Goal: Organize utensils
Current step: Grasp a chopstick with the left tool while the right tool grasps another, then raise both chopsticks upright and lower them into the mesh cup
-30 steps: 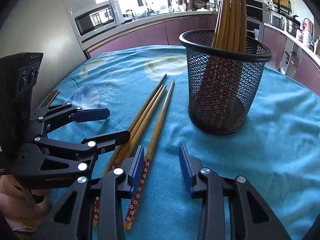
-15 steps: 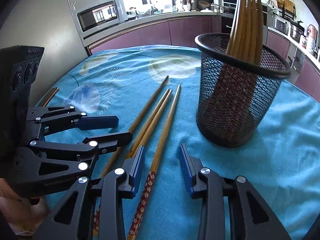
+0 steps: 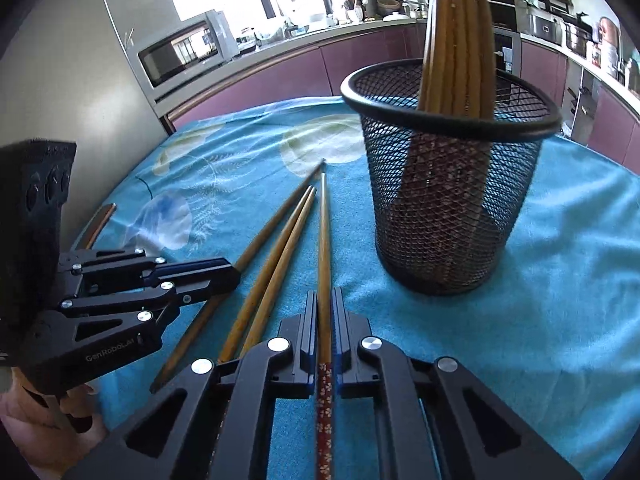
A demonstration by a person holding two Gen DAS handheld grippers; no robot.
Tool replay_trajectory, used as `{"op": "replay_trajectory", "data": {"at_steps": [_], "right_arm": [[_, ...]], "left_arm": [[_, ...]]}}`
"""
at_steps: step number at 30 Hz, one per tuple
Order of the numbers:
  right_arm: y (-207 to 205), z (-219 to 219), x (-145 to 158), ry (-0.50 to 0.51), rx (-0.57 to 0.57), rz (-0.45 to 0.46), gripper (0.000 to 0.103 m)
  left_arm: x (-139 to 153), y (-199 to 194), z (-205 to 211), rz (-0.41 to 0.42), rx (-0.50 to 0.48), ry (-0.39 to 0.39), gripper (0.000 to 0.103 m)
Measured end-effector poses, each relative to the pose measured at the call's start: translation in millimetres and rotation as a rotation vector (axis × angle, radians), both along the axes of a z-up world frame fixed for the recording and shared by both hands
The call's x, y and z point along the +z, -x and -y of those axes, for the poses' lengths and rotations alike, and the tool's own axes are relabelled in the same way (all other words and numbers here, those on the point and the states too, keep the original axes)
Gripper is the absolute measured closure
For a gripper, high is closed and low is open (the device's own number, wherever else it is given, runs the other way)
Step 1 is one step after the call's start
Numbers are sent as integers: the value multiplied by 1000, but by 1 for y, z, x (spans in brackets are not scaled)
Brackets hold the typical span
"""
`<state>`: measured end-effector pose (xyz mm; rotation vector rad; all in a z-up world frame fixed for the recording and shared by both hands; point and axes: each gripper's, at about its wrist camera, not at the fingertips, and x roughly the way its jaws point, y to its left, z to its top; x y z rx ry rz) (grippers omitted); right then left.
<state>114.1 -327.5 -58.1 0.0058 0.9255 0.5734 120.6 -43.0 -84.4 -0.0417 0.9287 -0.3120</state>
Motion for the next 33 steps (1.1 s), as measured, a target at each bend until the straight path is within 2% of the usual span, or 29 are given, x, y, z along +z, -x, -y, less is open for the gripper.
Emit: {"op": "replay_trajectory", "data": {"at_steps": [6,15,18,19,22,25,30,33], "right_arm": [[8,8,7,-54,17,1,97],[16,0,4,-17,85,-13,97],[13,-5,3,7,94,-15,95],[12,-7,2,13,94,-11,93],[7,-12,-1,24,100,-13,93],[0,-15,-2,23,100,-14,93],[-5,-17,-2,21,109,-13,96],[-3,-14,2,7,106,0,97]], "left_arm": [[5,9,-7,13,7,26,95],[2,28,3,4,-59,18,95],[2,25,4,9,-54,-5,92],[2,23,5,11,-58,-11,88],[1,13,8,11,-67,-28,83],[-2,2,11,4,-76,-37,82],[-1,-14,15,-7,-84,-36,84],[0,-18,15,-14,-76,-23,95]]}}
